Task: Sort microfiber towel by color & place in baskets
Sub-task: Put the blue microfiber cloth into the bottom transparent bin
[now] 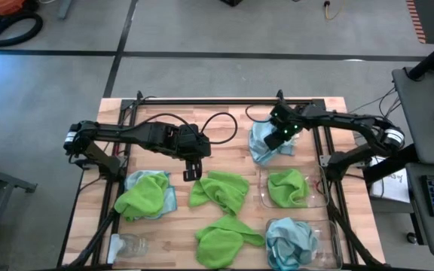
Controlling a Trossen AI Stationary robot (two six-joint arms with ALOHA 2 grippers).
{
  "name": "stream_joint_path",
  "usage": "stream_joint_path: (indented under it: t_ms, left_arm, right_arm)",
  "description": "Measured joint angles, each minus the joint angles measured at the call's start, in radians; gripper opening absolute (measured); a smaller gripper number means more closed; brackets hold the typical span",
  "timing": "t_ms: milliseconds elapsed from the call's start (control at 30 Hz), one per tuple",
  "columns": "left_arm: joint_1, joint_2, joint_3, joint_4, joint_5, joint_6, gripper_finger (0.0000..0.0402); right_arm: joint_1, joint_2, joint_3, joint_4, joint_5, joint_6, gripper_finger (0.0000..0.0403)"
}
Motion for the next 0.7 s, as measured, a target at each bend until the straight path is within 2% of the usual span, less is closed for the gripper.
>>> stream_joint_path:
  t_ms: [267,700]
  left_arm:
    - [0.000,0.000,0.000,0.000,0.000,0.000,0.0000]
    - [0.000,0.000,0.000,0.000,0.000,0.000,0.0000]
  right_arm:
    - [0.004,-0.168,0.057,-0.001,-0.076,0.020,0.0012]
    - [0.004,-0.398,0.151,-0.006,-0.126,0.058,0.0012]
